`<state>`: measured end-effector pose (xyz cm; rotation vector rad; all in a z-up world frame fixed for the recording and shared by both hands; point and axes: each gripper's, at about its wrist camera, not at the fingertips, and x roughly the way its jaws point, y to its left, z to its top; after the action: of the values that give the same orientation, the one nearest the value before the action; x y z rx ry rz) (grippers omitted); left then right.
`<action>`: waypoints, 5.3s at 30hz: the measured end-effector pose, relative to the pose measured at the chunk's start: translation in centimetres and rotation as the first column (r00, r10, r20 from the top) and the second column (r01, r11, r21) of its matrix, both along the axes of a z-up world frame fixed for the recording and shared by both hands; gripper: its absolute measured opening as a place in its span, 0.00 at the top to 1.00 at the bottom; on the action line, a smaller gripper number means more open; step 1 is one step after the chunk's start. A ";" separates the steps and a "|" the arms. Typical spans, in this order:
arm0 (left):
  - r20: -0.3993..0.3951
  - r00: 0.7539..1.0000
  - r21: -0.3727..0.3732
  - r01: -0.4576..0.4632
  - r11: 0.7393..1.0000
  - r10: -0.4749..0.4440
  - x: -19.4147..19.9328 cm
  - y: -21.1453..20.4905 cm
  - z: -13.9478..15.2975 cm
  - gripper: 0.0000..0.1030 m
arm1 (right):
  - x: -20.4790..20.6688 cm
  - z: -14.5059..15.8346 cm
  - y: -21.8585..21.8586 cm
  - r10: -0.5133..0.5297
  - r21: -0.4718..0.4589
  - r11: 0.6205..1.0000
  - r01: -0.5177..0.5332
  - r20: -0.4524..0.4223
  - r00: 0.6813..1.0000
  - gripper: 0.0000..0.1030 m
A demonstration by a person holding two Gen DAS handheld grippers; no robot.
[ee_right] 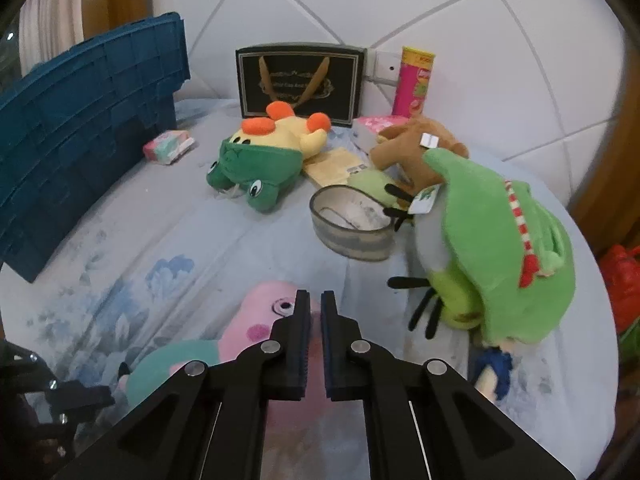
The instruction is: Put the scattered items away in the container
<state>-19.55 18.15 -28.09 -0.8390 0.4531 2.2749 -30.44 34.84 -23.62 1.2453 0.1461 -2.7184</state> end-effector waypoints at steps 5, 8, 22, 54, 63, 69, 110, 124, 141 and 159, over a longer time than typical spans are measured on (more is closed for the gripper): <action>0.012 0.999 -0.064 -0.031 0.997 0.032 0.1 0.8 -0.5 1.00 | 0.7 0.4 0.6 0.006 -0.041 0.999 -0.004 0.039 0.999 0.98; -0.015 0.997 -0.057 -0.076 0.996 0.075 0.4 0.8 -0.3 1.00 | 0.5 -0.4 2.2 -0.040 -0.091 0.995 0.048 0.080 0.996 0.82; -0.053 0.999 -0.029 0.012 1.000 -0.014 1.4 5.0 -0.4 1.00 | -0.9 -3.2 3.2 -0.013 -0.197 0.978 0.062 0.245 0.969 0.05; -0.021 1.000 -0.019 -0.015 1.000 0.014 1.4 3.0 0.7 1.00 | 10.5 -0.9 2.6 -0.091 -0.138 0.984 0.116 0.175 0.980 0.37; -0.020 1.000 -0.006 -0.014 1.000 0.014 3.0 3.0 0.2 1.00 | 8.4 -1.4 3.0 -0.100 -0.065 0.992 0.107 0.106 0.989 0.01; -0.038 0.999 -0.014 0.020 1.000 -0.020 3.6 3.8 -0.3 1.00 | 3.4 -3.6 3.0 -0.097 -0.050 0.993 0.107 0.179 0.979 0.01; -0.115 0.991 0.001 -0.076 0.997 0.075 2.5 0.1 3.3 1.00 | 10.6 -1.1 4.5 -0.197 -0.179 0.953 0.243 0.238 0.951 0.05; -0.130 0.991 0.018 0.013 1.000 -0.010 -2.5 -3.5 4.7 1.00 | 10.6 -5.2 2.6 -0.442 -0.286 0.753 0.592 0.446 0.778 0.03; 0.020 0.989 0.039 -0.145 0.989 0.144 -20.1 -2.8 5.6 1.00 | 1.5 -3.4 -4.1 -0.468 -0.085 0.864 0.497 0.231 0.853 0.33; 0.226 0.963 -0.179 -0.104 0.978 0.144 -40.2 9.9 -1.0 0.00 | -1.6 -3.3 -2.5 -0.202 -0.061 0.973 0.224 0.252 0.946 0.01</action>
<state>-59.72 28.03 -29.04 -1.2407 0.4955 2.2331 -32.03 32.33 -26.93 1.6414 -0.1451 -2.6759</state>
